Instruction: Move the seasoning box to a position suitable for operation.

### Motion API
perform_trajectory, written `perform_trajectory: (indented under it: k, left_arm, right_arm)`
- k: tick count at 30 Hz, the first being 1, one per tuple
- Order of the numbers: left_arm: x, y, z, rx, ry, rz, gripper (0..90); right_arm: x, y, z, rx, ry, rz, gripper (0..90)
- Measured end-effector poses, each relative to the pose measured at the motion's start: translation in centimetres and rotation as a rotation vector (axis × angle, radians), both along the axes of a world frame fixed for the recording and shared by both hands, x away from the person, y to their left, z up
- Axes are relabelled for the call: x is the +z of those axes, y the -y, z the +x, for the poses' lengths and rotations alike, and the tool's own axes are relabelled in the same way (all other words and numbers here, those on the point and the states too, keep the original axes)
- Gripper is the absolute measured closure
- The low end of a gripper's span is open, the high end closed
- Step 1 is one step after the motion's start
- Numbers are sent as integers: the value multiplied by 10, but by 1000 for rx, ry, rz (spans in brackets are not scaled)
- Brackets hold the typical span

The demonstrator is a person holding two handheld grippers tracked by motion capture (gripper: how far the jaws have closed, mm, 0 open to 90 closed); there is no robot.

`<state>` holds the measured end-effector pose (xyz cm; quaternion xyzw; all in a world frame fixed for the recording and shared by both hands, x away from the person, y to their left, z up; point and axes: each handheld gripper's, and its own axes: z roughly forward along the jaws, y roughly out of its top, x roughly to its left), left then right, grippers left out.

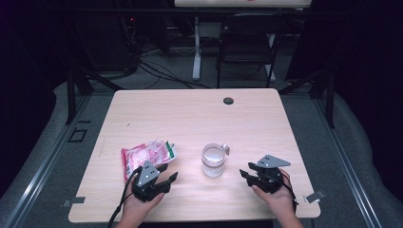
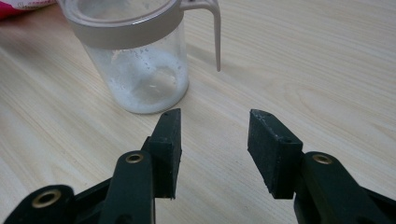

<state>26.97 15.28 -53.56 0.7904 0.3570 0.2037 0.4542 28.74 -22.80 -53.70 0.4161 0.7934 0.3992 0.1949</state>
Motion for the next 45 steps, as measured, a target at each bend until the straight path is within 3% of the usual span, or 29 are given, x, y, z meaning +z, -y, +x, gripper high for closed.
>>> perform_trajectory:
  k: [12,20,25,32,38,45]
  left_arm:
    - [0,8,-3,-29,2,-1,508]
    - [-2,10,-7,-33,-7,6,527]
    - [-4,7,-13,-24,-15,7,535]
    - [-5,3,-20,1,-11,18,534]
    - [-3,-7,-28,29,-4,15,535]
    - [-3,-16,-35,58,5,13,538]
  right_arm:
    - [0,-1,1,3,25,-15,559]
    - [0,-9,10,4,51,-11,623]
    - [-6,-24,27,42,55,-52,634]
    - [-13,-34,45,71,45,-71,654]
    - [-20,-31,63,53,-6,-26,686]
    - [-21,-39,73,59,0,-68,697]
